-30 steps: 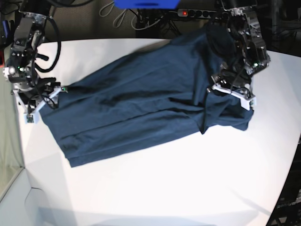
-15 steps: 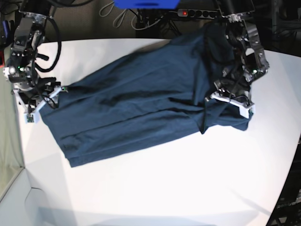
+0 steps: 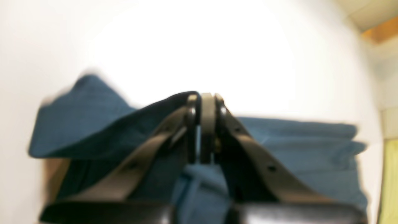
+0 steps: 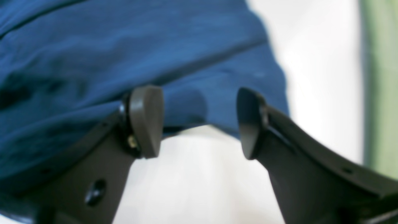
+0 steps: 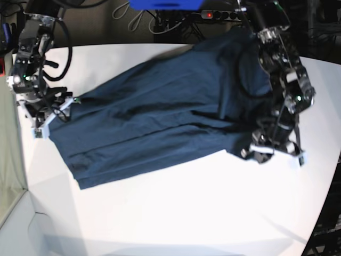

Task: Layout the t-shirt on the table in an organized manner, then fold the t-shirt properly
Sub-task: 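Drag the grasped fabric with the left gripper away from the right gripper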

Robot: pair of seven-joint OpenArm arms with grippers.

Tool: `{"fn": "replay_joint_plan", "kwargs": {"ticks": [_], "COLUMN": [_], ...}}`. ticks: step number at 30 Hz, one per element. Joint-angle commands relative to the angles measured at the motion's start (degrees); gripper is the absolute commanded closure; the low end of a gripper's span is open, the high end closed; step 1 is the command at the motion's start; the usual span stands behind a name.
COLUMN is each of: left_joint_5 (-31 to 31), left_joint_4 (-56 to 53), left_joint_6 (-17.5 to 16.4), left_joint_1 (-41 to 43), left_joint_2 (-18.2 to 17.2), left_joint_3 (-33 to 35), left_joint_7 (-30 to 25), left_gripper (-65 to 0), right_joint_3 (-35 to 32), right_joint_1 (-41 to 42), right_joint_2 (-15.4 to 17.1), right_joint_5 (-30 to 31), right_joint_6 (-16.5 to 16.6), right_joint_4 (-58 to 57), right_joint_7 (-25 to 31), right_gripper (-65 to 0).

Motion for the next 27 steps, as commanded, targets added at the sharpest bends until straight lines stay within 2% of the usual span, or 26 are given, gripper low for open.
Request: {"fn": "replay_joint_plan", "kwargs": {"ticks": [1,5,8,14,19,23,27], "left_joint_5": [-0.6,-0.1,0.0,-0.5,-0.5,-0.5,-0.2], "left_joint_4": [0.9,-2.6,-11.5,-31.2,-46.7,-56.4,-63.9], "left_joint_6": [-0.3,-0.3,-0.1,0.0,-0.2,-0.2,-0.2], "left_joint_1": [-3.4,-12.7,-20.1,-27.4,-32.6,-37.4,-42.2], "left_joint_2": [-0.4,-0.5,-1.9,-4.9,-6.9,-7.7,-7.7], "left_joint_3": [0.0,-0.4,-0.4,0.0,0.1,0.0,0.0], "left_joint_7": [-1.9,-2.0,-4.6,-16.7,-29.0,-35.6,-40.7], "left_gripper": [-0.2,-0.2,-0.2,-0.2,-0.2,-0.2,-0.2], "right_joint_3": [-0.1,-2.1,-2.9,-3.1,-3.0,-3.1,-3.1], "right_joint_1": [0.5,-0.4,-0.7,-0.8,-2.9,-5.1,-5.4], "right_joint_2": [0.7,0.7,0.6,-0.1,-0.1,-0.1,-0.1], "right_joint_5": [-0.1,-0.1,-0.1,-0.1,-0.2,-0.2,-0.2], "right_joint_6": [0.2,0.2,0.2,0.2,0.2,0.2,0.2], "right_joint_4": [0.9,0.9,0.9,-2.5,-6.6,-6.9,-7.3], "right_joint_7": [1.3,1.4,1.4,1.6,6.6,9.0,9.0], "right_gripper": [-38.0,-38.0,-38.0,-37.9,-37.9,-37.9,-37.9]}}
